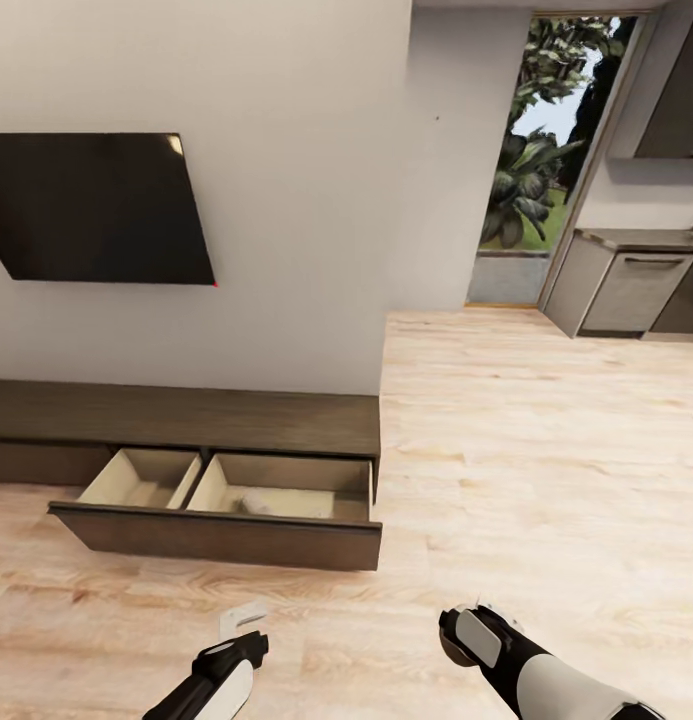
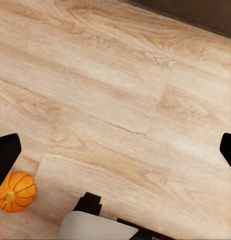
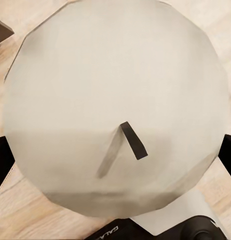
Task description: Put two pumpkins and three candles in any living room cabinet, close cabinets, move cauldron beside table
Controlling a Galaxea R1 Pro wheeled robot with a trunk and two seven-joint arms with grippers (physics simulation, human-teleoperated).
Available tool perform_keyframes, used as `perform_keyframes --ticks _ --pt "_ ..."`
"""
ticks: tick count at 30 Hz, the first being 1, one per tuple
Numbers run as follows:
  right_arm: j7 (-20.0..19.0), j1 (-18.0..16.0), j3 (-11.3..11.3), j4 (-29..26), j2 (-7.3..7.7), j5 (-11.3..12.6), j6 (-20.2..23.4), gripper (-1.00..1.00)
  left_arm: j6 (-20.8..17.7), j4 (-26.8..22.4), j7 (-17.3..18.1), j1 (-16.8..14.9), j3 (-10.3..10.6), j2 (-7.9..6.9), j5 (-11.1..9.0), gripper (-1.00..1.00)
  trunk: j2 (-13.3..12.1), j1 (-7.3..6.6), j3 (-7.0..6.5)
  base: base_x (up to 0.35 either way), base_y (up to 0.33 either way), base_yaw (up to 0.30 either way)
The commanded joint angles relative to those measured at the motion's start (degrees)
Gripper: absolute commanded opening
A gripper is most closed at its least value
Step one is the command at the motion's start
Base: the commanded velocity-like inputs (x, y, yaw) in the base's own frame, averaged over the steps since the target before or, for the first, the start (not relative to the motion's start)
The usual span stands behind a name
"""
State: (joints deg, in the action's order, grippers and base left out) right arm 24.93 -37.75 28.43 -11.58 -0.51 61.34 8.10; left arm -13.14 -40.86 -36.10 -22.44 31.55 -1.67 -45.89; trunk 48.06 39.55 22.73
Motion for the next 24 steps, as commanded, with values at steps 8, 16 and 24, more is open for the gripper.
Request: perform_keyframes --ticks 8,16,24 --pt "0.5 0.0 0.5 -0.1 -0.02 0.0 0.3 -1.0 -0.2 -0.1 -0.5 -0.1 0.4 -0.09 -0.3 1.0 0.1 0.03 0.1 0.283 0.002 0.018" --pt "0.5 0.0 0.5 -0.1 -0.02 0.0 0.3 -1.0 -0.2 -0.1 -0.5 -0.1 0.5 -0.12 -0.2 1.0 0.1 0.03 0.27 0.314 0.0 0.159" --pt "0.4 0.0 0.4 -0.2 0.13 0.0 0.2 -1.0 -0.2 -0.1 -0.5 -0.1 0.5 -0.09 -0.2 1.0 0.1 0.03 0.3 0.224 0.0 0.017"
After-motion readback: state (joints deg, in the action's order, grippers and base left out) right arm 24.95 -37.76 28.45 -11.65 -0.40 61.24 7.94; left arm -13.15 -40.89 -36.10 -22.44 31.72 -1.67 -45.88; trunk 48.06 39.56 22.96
